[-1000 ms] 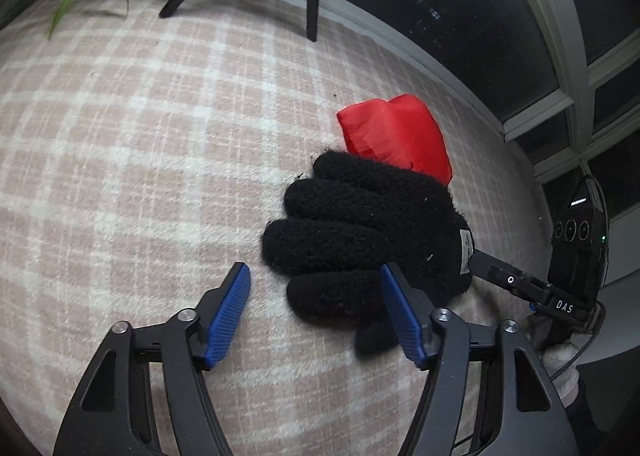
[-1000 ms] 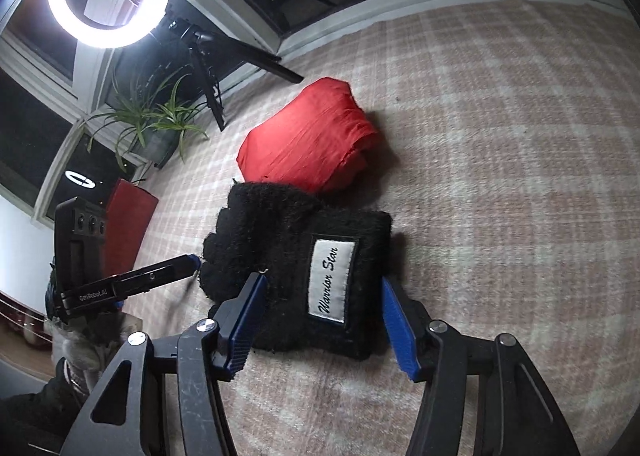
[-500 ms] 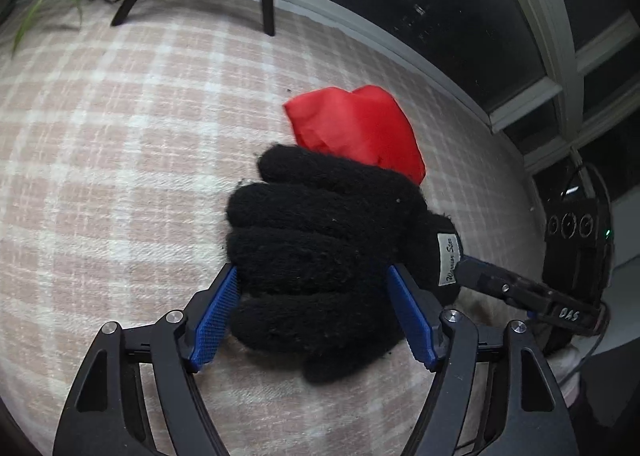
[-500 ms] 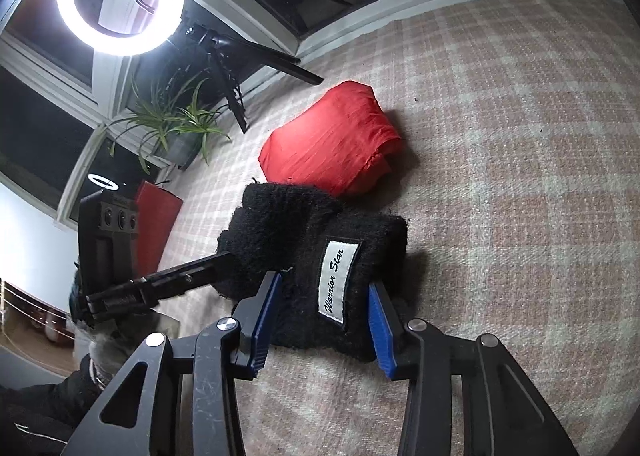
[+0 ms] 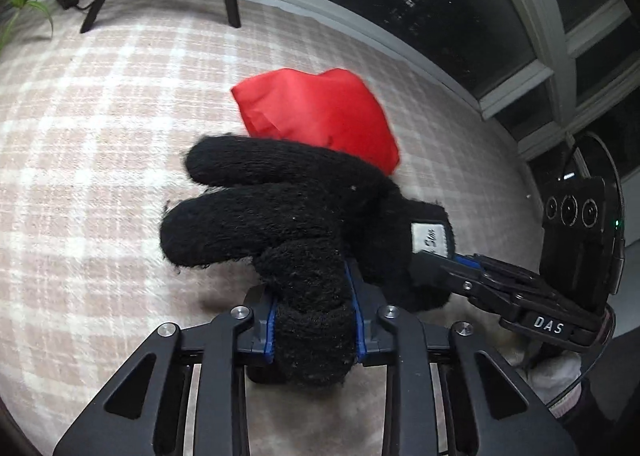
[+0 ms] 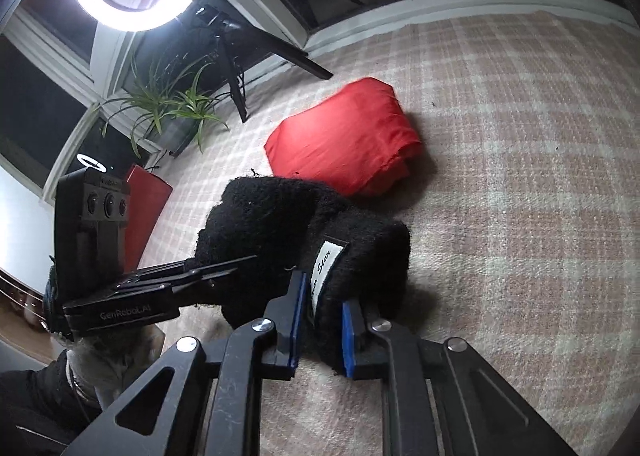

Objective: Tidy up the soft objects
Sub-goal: 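Close the left tool on the black glove while the right tool also grips it, then lift the black glove with both tools and carry it over the box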

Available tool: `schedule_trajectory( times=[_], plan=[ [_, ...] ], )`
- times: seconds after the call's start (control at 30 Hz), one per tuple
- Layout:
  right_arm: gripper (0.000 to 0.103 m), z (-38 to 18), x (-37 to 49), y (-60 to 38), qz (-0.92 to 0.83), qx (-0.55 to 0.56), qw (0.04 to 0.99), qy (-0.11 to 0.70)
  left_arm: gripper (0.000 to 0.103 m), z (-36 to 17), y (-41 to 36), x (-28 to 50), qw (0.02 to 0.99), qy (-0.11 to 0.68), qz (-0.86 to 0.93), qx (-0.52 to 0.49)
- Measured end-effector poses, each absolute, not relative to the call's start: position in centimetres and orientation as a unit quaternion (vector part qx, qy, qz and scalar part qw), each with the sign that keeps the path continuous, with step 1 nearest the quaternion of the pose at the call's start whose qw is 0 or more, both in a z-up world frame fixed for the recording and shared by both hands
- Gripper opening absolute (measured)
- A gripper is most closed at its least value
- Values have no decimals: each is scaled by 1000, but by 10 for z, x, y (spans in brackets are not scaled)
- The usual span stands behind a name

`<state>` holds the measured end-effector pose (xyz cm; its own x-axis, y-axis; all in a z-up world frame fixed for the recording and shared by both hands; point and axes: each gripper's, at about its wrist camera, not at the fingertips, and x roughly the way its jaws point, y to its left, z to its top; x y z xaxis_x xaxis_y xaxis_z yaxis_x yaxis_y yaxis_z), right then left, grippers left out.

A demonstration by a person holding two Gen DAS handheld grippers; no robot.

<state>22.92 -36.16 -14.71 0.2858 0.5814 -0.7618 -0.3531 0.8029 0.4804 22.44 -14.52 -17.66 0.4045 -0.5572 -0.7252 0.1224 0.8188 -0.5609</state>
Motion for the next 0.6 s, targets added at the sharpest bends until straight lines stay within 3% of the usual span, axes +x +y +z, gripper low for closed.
schedule_trajectory(
  times=[0.6],
  plan=[
    [9, -101, 179, -318, 325, 82, 810, 482, 22, -129, -115, 177, 820, 463, -233, -241]
  ],
)
